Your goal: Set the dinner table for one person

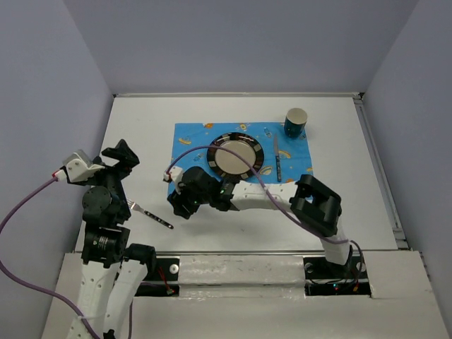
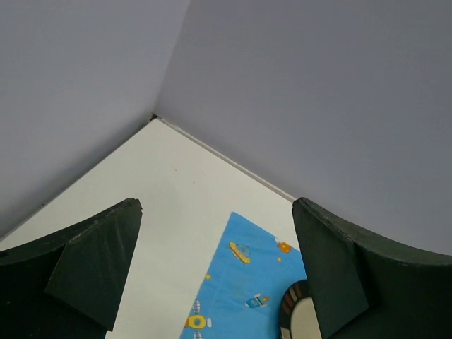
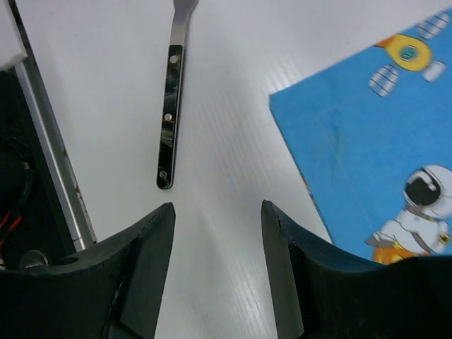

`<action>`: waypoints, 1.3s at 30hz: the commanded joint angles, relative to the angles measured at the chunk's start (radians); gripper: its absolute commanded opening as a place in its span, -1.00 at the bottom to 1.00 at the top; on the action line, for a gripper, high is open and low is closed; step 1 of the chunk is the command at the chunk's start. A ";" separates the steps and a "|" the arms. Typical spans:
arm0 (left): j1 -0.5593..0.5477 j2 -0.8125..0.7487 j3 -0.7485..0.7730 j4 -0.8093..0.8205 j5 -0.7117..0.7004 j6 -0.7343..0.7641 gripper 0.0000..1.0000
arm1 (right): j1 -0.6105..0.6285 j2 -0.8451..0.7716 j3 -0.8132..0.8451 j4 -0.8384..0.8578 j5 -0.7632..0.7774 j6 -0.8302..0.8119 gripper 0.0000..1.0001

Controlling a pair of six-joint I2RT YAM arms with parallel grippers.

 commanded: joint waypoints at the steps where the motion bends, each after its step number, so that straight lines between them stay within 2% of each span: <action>1: 0.027 -0.018 -0.022 0.063 -0.136 -0.039 0.98 | 0.088 0.103 0.144 0.041 0.074 -0.059 0.17; 7: 0.033 0.000 -0.034 0.088 -0.061 -0.044 0.98 | 0.145 0.230 0.277 -0.023 0.105 -0.095 0.18; 9: 0.036 -0.006 -0.042 0.106 -0.018 -0.047 0.98 | 0.156 0.259 0.296 -0.029 0.128 -0.104 0.18; 15: 0.038 -0.020 -0.045 0.112 -0.002 -0.042 0.98 | 0.176 0.344 0.342 -0.054 0.244 -0.108 0.15; 18: 0.035 -0.021 -0.046 0.116 0.025 -0.041 0.98 | 0.185 0.362 0.356 -0.054 0.284 -0.164 0.11; 22: 0.035 -0.027 -0.048 0.117 0.037 -0.039 0.98 | 0.196 0.387 0.374 -0.057 0.303 -0.158 -0.28; 23: 0.033 -0.031 -0.048 0.117 0.039 -0.039 0.98 | 0.196 0.390 0.379 -0.055 0.304 -0.150 -0.69; 25: 0.033 -0.032 -0.048 0.117 0.044 -0.039 0.98 | 0.205 0.398 0.388 -0.054 0.310 -0.139 -0.97; 30: 0.027 -0.026 -0.045 0.125 0.062 -0.028 0.98 | 0.205 0.358 0.382 -0.032 0.352 -0.093 -1.00; 34: 0.027 -0.034 -0.037 0.125 0.042 -0.024 0.98 | 0.189 0.292 0.386 -0.017 0.502 0.014 -1.00; 39: 0.030 -0.063 -0.025 0.129 -0.002 -0.015 0.98 | 0.093 0.237 0.385 -0.060 0.699 0.169 -1.00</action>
